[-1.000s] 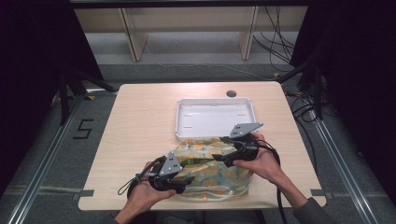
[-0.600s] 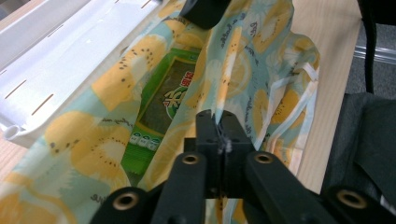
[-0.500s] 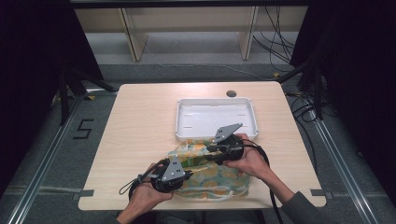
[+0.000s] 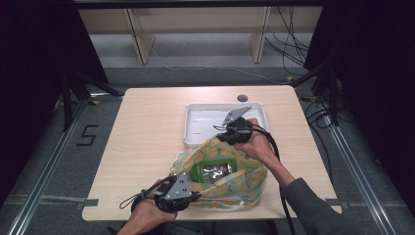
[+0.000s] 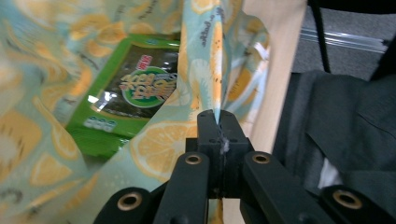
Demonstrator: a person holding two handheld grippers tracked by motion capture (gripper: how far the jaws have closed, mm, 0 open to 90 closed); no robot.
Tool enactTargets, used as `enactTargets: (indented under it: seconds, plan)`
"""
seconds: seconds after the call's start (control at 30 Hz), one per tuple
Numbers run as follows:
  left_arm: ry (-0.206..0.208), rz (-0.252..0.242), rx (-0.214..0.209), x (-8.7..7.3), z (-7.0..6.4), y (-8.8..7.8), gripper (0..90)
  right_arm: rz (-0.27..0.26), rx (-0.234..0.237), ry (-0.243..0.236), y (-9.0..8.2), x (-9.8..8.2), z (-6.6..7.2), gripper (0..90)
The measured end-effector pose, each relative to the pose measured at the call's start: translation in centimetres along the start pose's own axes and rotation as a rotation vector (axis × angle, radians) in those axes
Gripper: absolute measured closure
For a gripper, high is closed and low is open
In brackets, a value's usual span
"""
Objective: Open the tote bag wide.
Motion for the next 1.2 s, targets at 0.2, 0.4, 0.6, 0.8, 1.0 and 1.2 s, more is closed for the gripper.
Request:
enactTargets:
  seconds: [0.2,0.4,0.6,0.8,1.0,1.2]
  plan:
    - [-0.011,-0.016,-0.034,0.0,-0.7,-0.4,89.7,-0.024,-0.033,0.02,0.7,1.5,-1.9,90.0]
    - [-0.037,-0.043,-0.041,0.7,-0.4,-0.7,85.8,-0.056,-0.018,0.055,0.7,1.7,-1.9,82.5]
    - [-0.071,-0.106,0.008,3.5,0.9,-1.6,54.9,-0.135,0.022,0.053,-1.9,1.6,0.4,57.3]
    - [-0.108,-0.117,0.127,5.1,3.8,-1.9,46.3,-0.155,0.061,0.027,-5.0,0.1,3.2,48.7]
    - [-0.196,-0.074,0.241,5.0,7.4,-0.7,34.7,-0.141,0.142,0.011,-6.1,-2.5,5.9,45.4]
    - [-0.222,0.019,0.197,4.4,8.5,1.8,41.6,-0.091,0.235,-0.006,-5.7,-5.5,7.8,43.7]
Point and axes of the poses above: each handheld gripper's, and its own axes: y roughly forward along the jaws, x roughly out of its top, z roughly to its left, the point moved 7 cm from there along y, roughly forward along the jaws, and after that the axes turned 10 degrees about x, right-handed, at the moved point
